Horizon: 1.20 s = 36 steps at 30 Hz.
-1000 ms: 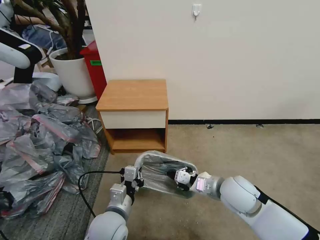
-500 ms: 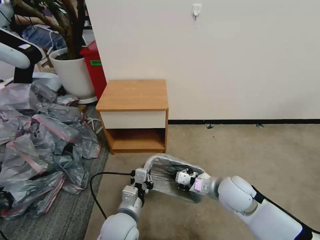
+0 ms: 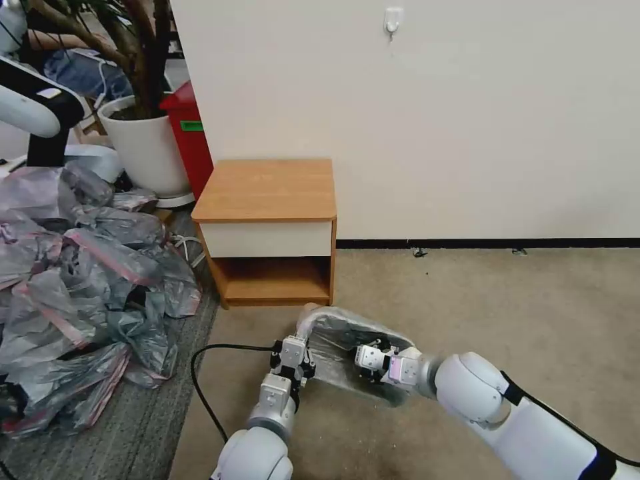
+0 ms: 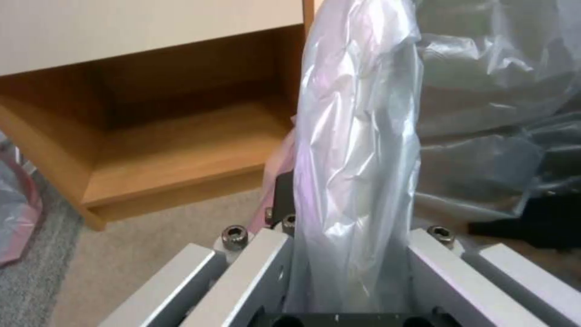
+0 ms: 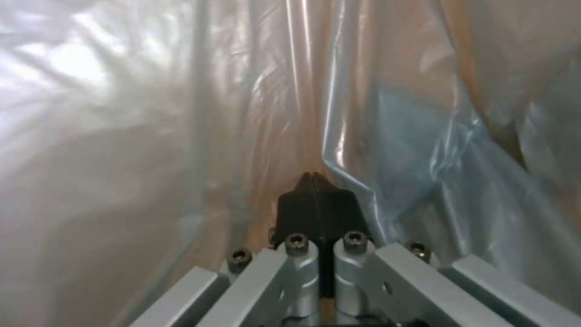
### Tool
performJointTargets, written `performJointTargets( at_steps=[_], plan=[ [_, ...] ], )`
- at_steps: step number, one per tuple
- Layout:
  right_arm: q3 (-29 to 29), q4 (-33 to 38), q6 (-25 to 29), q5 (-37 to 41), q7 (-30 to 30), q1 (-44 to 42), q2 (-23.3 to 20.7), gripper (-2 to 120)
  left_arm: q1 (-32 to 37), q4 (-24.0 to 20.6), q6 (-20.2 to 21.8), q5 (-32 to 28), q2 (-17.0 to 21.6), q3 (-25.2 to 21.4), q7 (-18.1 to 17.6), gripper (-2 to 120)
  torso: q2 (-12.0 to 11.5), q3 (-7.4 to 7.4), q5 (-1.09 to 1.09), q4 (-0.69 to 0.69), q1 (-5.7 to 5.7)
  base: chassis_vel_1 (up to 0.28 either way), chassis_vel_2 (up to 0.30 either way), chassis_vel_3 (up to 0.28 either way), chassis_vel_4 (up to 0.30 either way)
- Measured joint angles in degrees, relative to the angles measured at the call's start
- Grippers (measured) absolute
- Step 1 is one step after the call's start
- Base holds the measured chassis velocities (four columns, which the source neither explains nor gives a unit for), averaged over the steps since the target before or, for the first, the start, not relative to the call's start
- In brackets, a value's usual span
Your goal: Pick up the garbage bag from the table and place it over the trash can.
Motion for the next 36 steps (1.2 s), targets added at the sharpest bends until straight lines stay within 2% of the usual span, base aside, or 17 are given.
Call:
performJointTargets(
  at_steps=[7, 22, 36],
  plan=[
    [-0.91, -1.59, -0.21, -0.75, 0.10, 1.22, 1.91, 0, -0.60, 0.00, -0.01, -0.75, 0.99, -0.12, -0.58, 2, 0.00, 0.00, 0.00, 0.00, 0.00, 0.000, 0.000, 0.000, 0.000],
    [-3.58, -2.97, -2.10, -1.11, 1.00, 4.92, 5.52, 0, -2.07, -2.42, 1.29, -6.71, 6.08, -2.33, -2.26, 2, 0.00, 0.00, -0.01, 0.00, 0.00, 0.000, 0.000, 0.000, 0.000],
    [-5.97, -4.94, -4.20, -1.93, 2.30, 6.60, 7.57, 0, -2.25, -2.46, 1.29, -6.87, 6.00, -2.28, -2.48, 2, 0.00, 0.00, 0.00, 0.00, 0.00, 0.000, 0.000, 0.000, 0.000]
  ],
)
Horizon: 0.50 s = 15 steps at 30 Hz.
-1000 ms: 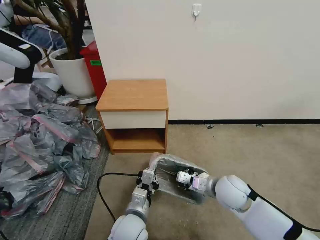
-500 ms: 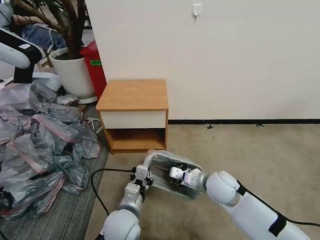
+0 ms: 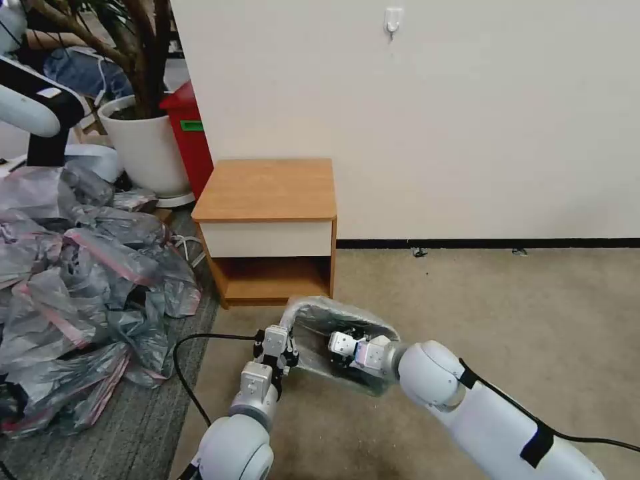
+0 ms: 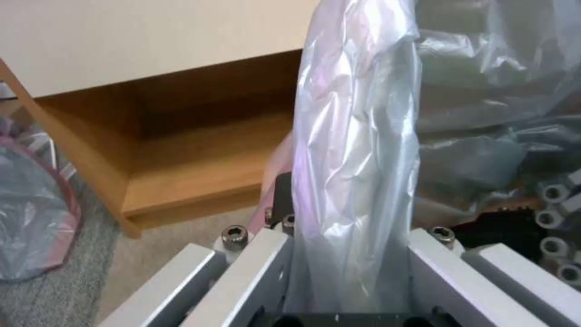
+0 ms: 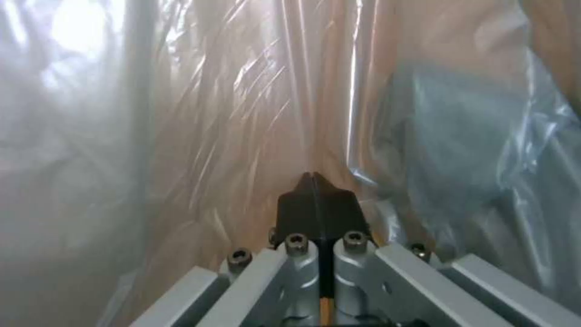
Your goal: Pick up the garbage bag from the table and place it over the trash can.
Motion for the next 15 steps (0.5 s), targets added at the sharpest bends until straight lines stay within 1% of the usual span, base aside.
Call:
performJointTargets(
  at_steps=[4, 15],
  plan=[
    [-1.44, -0.67, -3.76, -0.08, 1.09, 1.13, 0.91, 0, 0.03, 0.00, -0.02, 0.05, -0.34, 0.13, 0.00, 2, 0.00, 0.00, 0.00, 0.00, 0.00, 0.000, 0.000, 0.000, 0.000],
    [-2.79, -3.25, -4.44, -0.03, 1.81, 2.64, 2.58, 0, 0.60, -0.39, -0.14, 0.13, -0.28, -0.07, 0.00, 2, 0.00, 0.00, 0.00, 0.00, 0.00, 0.000, 0.000, 0.000, 0.000]
  ],
)
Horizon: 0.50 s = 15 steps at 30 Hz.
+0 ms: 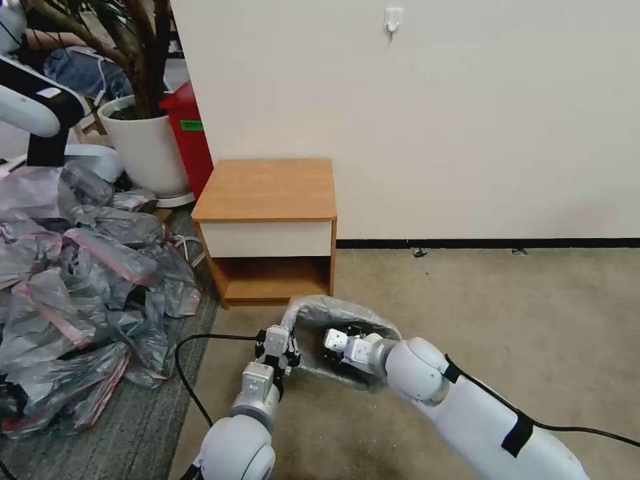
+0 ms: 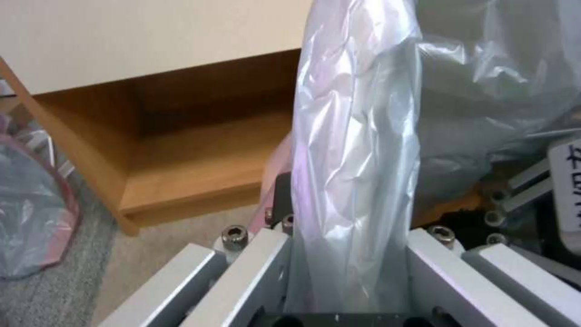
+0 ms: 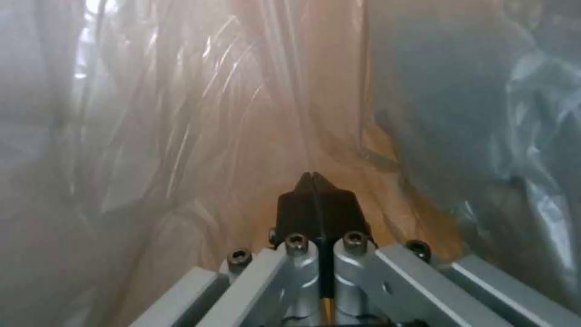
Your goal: Pick up the garbage bag from the table and place it over the trash can.
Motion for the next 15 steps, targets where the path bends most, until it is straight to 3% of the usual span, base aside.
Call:
performJointTargets(
  at_steps=[15],
  plan=[
    [-0.07, -2.65, 0.34, -1.30, 0.03, -0.10, 0.93, 0, 0.30, -0.49, -0.05, -0.08, -0.23, -0.09, 0.02, 2, 0.00, 0.00, 0.01, 0.00, 0.00, 0.000, 0.000, 0.000, 0.000]
  ],
)
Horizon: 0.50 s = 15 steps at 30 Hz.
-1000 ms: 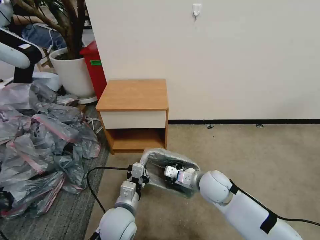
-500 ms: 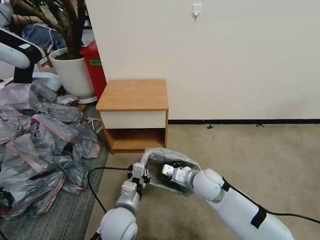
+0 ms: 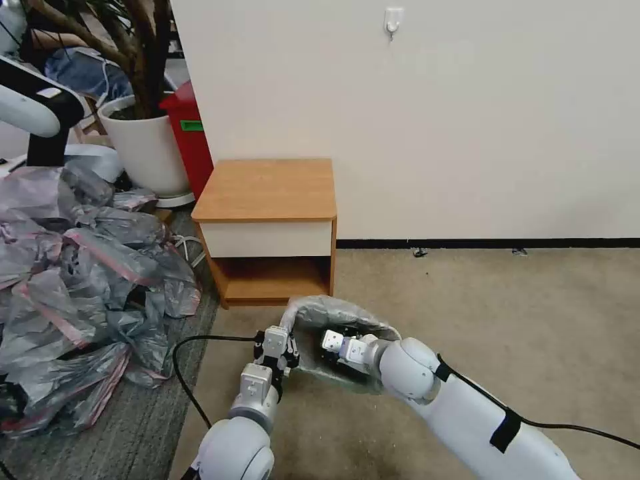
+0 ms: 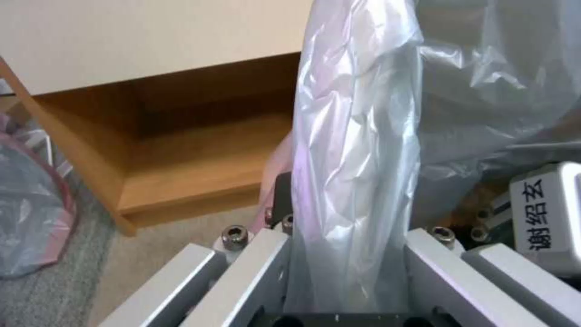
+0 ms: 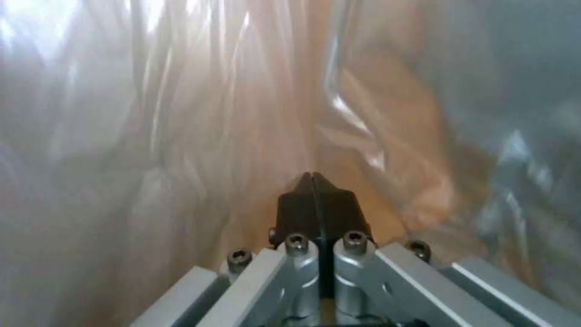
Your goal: Pick up the garbage bag from the table and place it over the trash can.
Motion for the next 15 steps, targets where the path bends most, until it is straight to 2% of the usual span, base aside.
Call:
performJointTargets(
  at_steps=[15],
  plan=[
    [0.37, -2.45, 0.80, -1.78, 0.00, 0.33, 0.05, 0, 0.33, -0.99, 0.37, -2.93, 0.04, 0.11, -0.19, 2, 0.00, 0.00, 0.00, 0.00, 0.00, 0.000, 0.000, 0.000, 0.000]
  ],
)
